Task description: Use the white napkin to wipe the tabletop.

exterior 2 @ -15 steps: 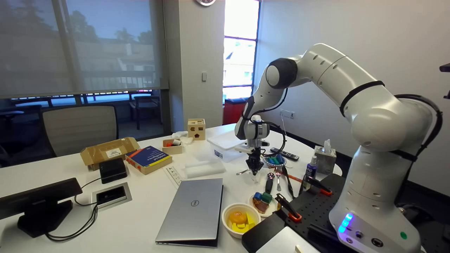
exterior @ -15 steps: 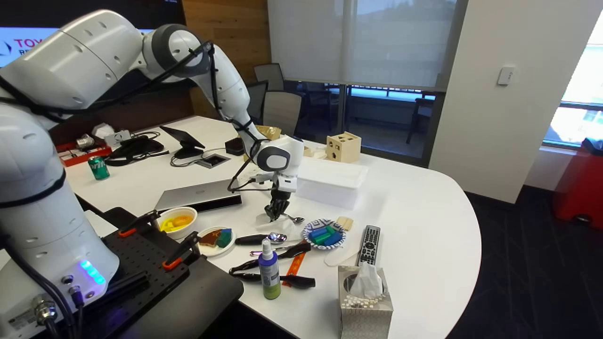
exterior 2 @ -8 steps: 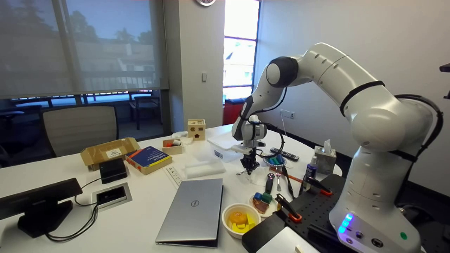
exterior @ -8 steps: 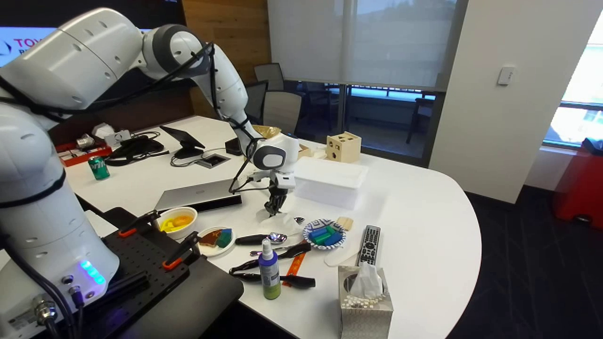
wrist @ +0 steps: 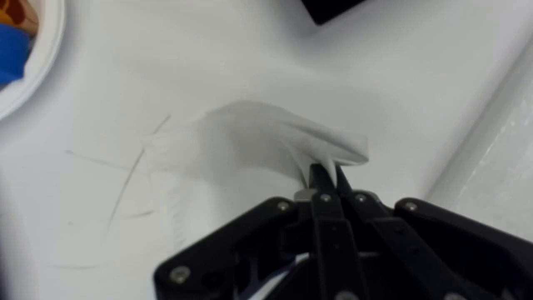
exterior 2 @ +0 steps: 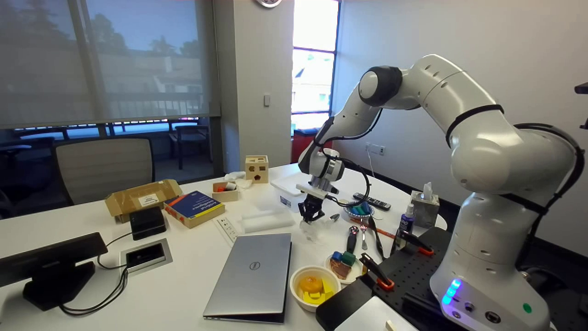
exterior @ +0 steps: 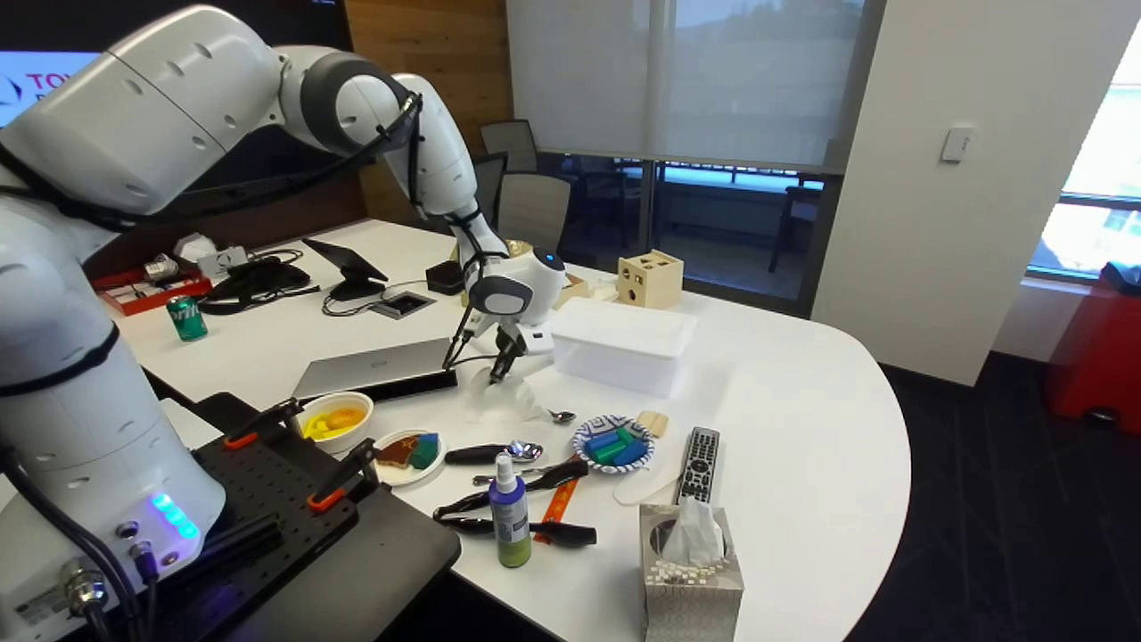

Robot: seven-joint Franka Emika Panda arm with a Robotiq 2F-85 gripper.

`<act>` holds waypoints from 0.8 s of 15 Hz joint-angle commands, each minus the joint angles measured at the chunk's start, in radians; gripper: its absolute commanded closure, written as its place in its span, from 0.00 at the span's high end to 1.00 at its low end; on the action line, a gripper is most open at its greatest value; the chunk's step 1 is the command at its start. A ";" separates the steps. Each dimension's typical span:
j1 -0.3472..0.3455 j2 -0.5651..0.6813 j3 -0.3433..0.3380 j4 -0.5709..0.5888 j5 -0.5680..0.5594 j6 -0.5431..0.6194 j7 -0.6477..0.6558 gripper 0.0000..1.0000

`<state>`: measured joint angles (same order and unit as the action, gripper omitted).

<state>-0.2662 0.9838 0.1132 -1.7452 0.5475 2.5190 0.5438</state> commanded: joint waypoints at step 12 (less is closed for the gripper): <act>0.085 -0.022 -0.217 -0.072 0.136 -0.194 0.034 0.00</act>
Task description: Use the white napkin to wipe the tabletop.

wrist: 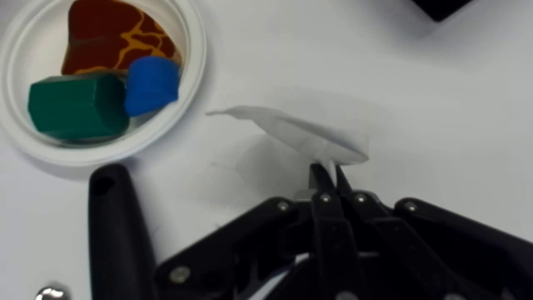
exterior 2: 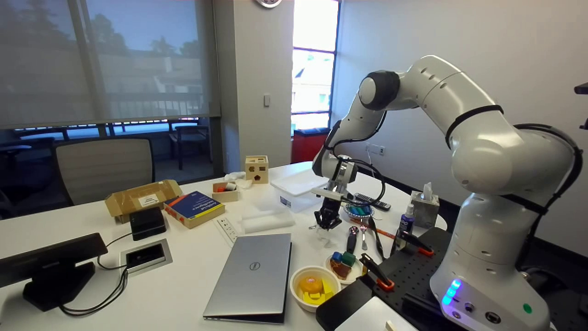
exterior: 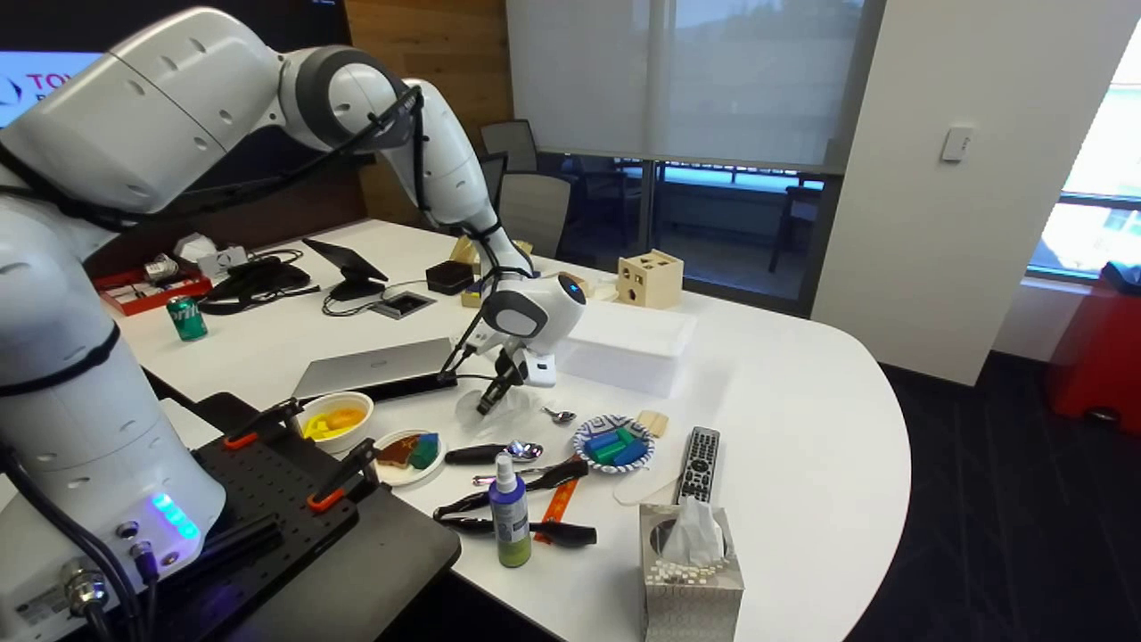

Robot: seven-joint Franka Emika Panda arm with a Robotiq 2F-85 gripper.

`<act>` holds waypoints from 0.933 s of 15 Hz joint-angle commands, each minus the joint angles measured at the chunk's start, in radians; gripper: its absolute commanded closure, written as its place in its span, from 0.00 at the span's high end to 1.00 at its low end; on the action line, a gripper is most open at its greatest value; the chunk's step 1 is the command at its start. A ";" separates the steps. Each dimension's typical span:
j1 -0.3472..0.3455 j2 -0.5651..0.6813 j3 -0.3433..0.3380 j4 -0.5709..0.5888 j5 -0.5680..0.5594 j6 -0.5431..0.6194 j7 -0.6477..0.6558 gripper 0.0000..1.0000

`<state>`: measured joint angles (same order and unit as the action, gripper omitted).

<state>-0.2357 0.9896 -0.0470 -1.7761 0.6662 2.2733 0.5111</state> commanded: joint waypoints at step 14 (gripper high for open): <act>-0.144 0.010 0.222 0.029 0.429 0.215 -0.591 0.00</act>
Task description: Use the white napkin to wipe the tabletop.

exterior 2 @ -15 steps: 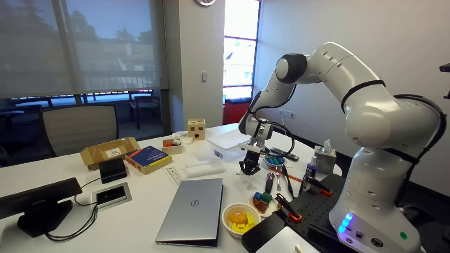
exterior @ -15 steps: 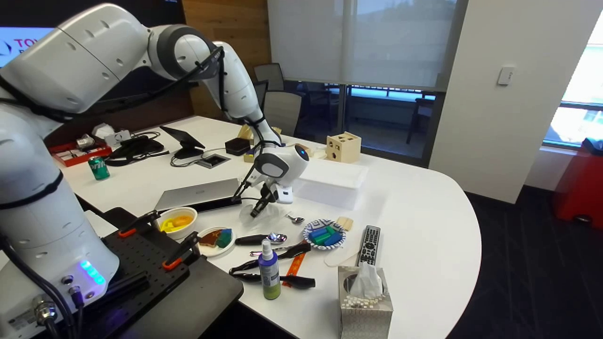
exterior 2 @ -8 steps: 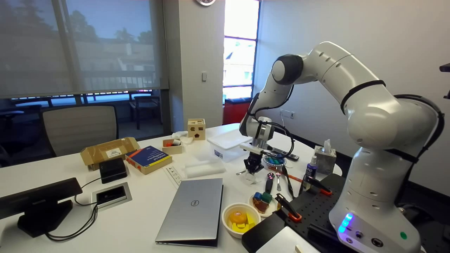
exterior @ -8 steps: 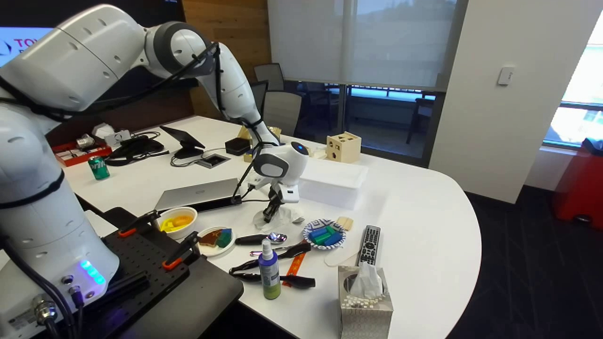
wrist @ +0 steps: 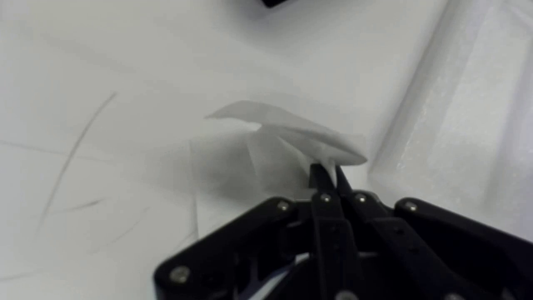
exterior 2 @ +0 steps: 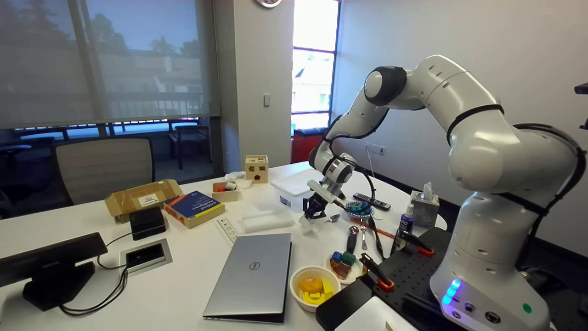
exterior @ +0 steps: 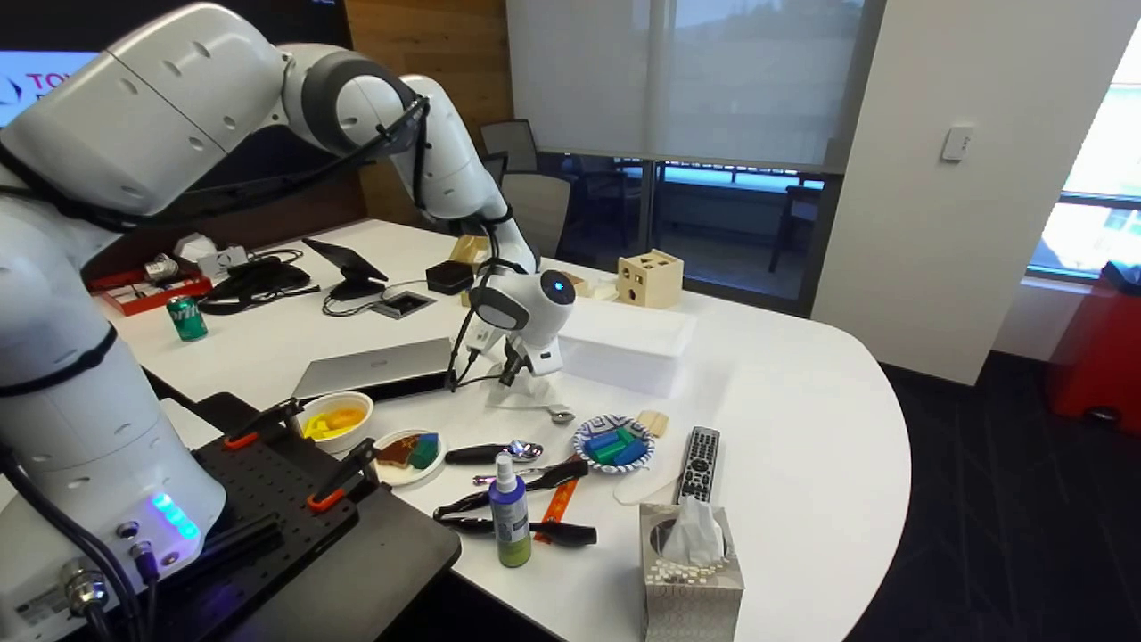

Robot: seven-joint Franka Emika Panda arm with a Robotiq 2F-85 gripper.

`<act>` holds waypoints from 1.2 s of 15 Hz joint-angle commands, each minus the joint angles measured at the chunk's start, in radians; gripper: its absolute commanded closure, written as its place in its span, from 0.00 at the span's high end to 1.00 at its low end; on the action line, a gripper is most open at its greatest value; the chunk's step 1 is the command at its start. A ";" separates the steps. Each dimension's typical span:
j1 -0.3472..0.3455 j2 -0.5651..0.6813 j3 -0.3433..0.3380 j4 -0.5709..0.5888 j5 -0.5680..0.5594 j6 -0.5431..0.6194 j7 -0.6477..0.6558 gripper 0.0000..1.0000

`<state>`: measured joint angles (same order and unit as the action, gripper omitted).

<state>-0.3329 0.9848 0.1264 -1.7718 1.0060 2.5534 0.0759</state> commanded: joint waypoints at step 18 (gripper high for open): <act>0.164 -0.068 -0.294 -0.135 0.128 -0.285 0.104 0.00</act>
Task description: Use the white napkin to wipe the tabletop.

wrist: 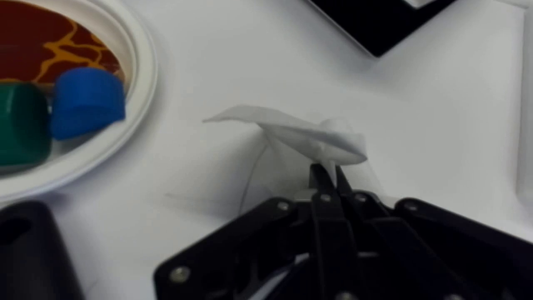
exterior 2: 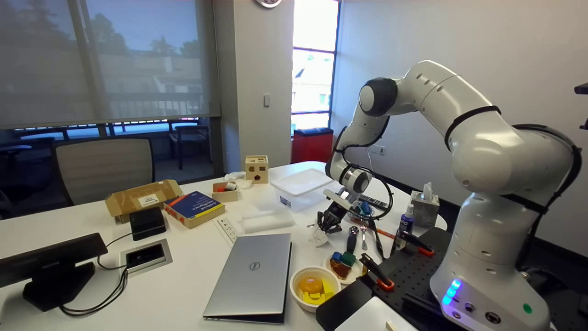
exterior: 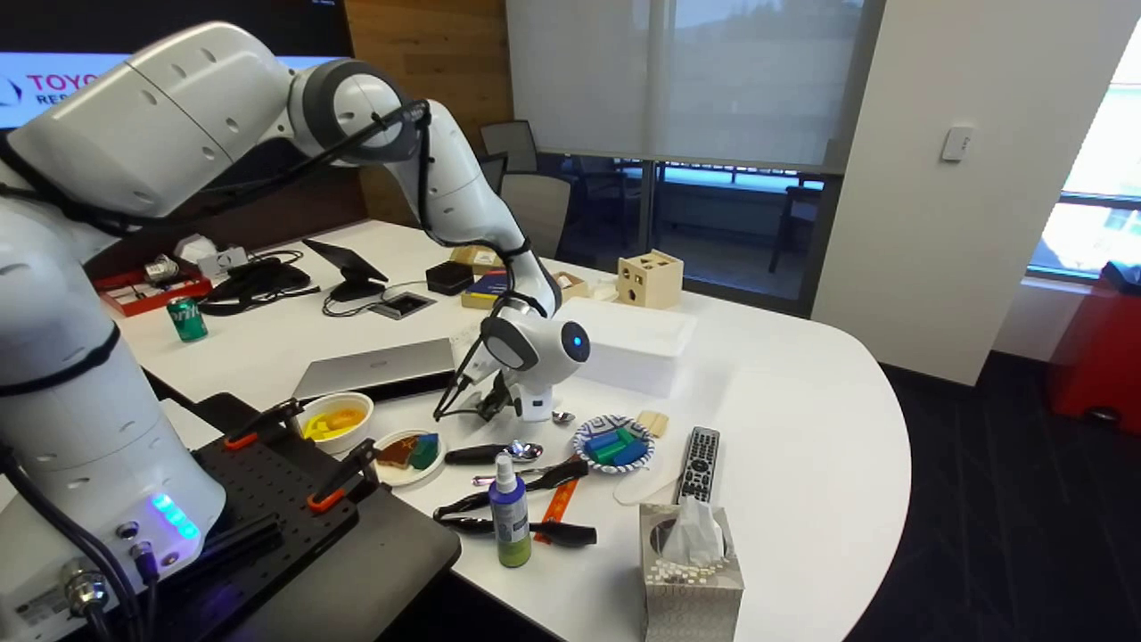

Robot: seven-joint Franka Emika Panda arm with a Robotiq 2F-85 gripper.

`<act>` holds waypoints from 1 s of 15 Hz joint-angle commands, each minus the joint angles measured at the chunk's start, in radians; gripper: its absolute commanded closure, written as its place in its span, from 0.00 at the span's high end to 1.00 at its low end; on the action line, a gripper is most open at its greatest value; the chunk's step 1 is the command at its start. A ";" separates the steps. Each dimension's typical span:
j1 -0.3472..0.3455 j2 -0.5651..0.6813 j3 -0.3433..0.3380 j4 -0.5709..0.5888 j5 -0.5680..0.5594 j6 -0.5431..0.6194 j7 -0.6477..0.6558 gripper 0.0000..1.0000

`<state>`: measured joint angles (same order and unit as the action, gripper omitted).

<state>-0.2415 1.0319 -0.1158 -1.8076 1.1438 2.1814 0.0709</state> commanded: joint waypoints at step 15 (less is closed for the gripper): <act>0.124 -0.222 0.151 0.150 -0.136 0.194 -0.241 0.00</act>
<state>-0.1025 0.7663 -0.0142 -1.7609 1.0180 2.3908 -0.0905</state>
